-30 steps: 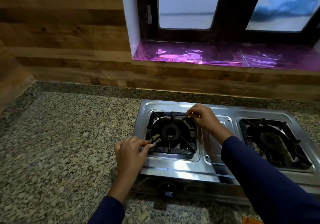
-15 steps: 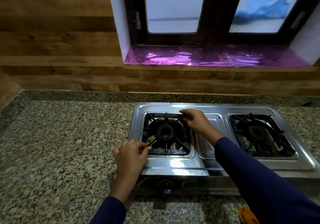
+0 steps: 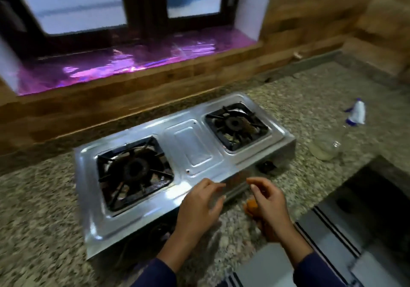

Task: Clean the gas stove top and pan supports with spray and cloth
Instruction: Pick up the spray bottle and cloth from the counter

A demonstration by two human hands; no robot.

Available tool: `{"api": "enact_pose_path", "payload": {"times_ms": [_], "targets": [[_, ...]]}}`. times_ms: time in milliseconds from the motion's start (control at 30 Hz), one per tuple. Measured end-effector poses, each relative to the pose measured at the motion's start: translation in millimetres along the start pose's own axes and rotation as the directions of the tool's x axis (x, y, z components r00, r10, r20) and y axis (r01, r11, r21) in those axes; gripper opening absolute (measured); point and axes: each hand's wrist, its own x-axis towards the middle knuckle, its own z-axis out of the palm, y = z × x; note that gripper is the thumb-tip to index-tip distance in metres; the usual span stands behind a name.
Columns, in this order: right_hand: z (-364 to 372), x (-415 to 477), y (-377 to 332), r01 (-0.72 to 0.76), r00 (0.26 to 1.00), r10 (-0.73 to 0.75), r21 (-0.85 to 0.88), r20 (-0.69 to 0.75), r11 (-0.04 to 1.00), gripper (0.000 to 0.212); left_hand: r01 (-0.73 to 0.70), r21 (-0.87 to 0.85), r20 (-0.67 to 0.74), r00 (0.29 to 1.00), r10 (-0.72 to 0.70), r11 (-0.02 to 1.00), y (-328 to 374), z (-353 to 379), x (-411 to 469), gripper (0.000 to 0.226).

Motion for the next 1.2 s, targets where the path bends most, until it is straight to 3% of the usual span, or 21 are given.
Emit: {"api": "enact_pose_path", "payload": {"times_ms": [100,233,267,333,433,567,633,700,767,833,933,1033,1133,1200], "targets": [[-45.3,-13.6,38.8,-0.053,0.992,0.026,-0.218,-0.125,0.975,0.025,0.121,-0.104,0.26,0.961,-0.091,0.987,5.9,48.5,-3.0,0.026],[-76.7,-9.0,84.1,-0.245,0.966,0.202,-0.327,-0.16,0.913,0.019,0.415,-0.068,0.513,0.794,-0.325,0.907,-1.3,102.0,-2.7,0.013],[-82.5,-4.9,92.7,-0.282,0.957,0.238,-0.345,-0.165,0.896,0.018,0.476,-0.049,0.545,0.749,-0.376,0.878,-0.4,114.1,-1.1,0.008],[-83.0,5.3,101.4,-0.339,0.94,0.317,-0.412,-0.125,0.846,0.019,0.604,-0.04,0.547,0.68,-0.489,0.796,-3.5,132.9,-0.2,0.025],[-80.6,27.1,99.8,-0.393,0.903,0.424,-0.534,-0.072,0.748,0.012,0.742,-0.158,0.543,0.616,-0.57,0.652,4.6,153.2,10.8,0.023],[-78.1,44.0,87.8,-0.547,0.789,0.613,-0.414,0.037,0.728,0.036,0.838,-0.322,0.555,0.544,-0.629,0.44,19.0,179.5,33.3,0.015],[-86.3,45.6,93.5,-0.54,0.79,0.6,-0.324,0.124,0.777,0.028,0.842,-0.408,0.537,0.534,-0.653,0.353,33.6,189.7,43.1,0.01],[-108.8,47.0,97.3,-0.475,0.846,0.501,-0.171,0.184,0.863,0.017,0.83,-0.474,0.502,0.528,-0.685,0.293,48.8,199.1,51.6,0.01],[-139.0,49.4,93.3,-0.386,0.902,0.36,0.067,0.238,0.92,0.012,0.82,-0.499,0.501,0.538,-0.678,0.281,66.8,204.0,64.3,0.033],[-169.7,55.4,84.0,-0.291,0.944,0.257,0.159,0.207,0.943,0.019,0.781,-0.532,0.522,0.607,-0.599,0.328,86.5,206.6,83.5,0.046],[-217.6,71.4,72.5,-0.165,0.984,0.148,0.194,0.096,0.967,0.019,0.717,-0.503,0.568,0.695,-0.441,0.482,134.9,220.1,113.6,0.045],[-254.8,89.7,61.3,-0.107,0.993,0.093,0.228,0.071,0.968,0.016,0.671,-0.545,0.641,0.72,-0.266,0.503,173.7,242.5,137.0,0.057],[-289.1,108.3,53.0,-0.151,0.988,0.143,0.351,0.049,0.924,0.012,0.69,-0.645,0.667,0.718,-0.197,0.329,193.1,273.9,155.0,0.078],[-307.7,122.8,57.0,-0.193,0.98,0.198,0.37,0.024,0.909,0.015,0.71,-0.657,0.69,0.702,-0.176,0.254,203.0,290.6,165.7,0.078]]}}
